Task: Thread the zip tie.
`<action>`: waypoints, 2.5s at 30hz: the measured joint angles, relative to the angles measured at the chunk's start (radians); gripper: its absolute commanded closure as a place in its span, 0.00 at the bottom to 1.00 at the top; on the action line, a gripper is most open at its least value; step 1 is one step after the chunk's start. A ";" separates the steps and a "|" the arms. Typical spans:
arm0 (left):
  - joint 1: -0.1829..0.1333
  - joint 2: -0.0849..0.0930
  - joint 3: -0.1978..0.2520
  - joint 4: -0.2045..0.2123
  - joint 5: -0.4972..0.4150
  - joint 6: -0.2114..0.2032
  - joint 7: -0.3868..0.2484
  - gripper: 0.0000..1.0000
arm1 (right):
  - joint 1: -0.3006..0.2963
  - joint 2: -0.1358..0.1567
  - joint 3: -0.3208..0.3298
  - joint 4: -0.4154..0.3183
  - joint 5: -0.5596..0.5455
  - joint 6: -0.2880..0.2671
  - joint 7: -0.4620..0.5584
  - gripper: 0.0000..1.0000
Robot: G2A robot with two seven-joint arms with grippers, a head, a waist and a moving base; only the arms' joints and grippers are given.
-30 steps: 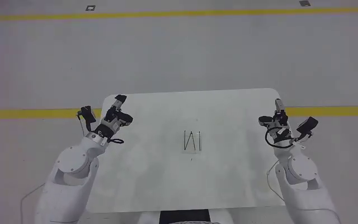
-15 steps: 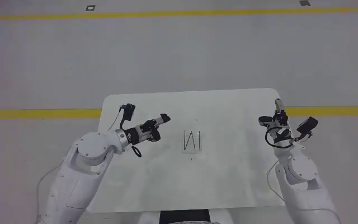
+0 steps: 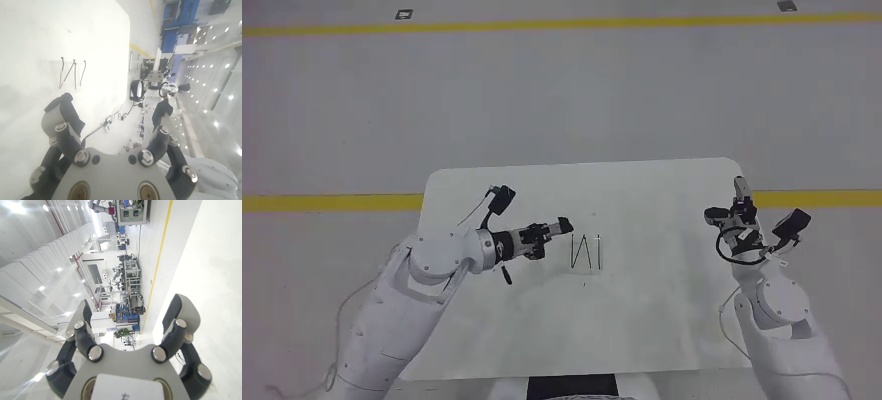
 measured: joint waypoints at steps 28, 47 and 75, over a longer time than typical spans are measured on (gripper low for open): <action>-0.087 -0.008 0.156 0.099 0.141 0.000 -0.156 0.00 | 0.000 0.000 0.000 0.000 0.000 0.000 0.000 0.00; -0.223 -0.028 0.245 0.198 0.306 0.000 -0.194 0.00 | 0.000 0.000 0.000 0.000 0.000 0.000 0.000 0.00; -0.505 -0.156 0.451 0.442 0.347 0.000 -0.298 0.00 | 0.000 0.000 0.000 0.000 0.000 0.000 0.000 0.00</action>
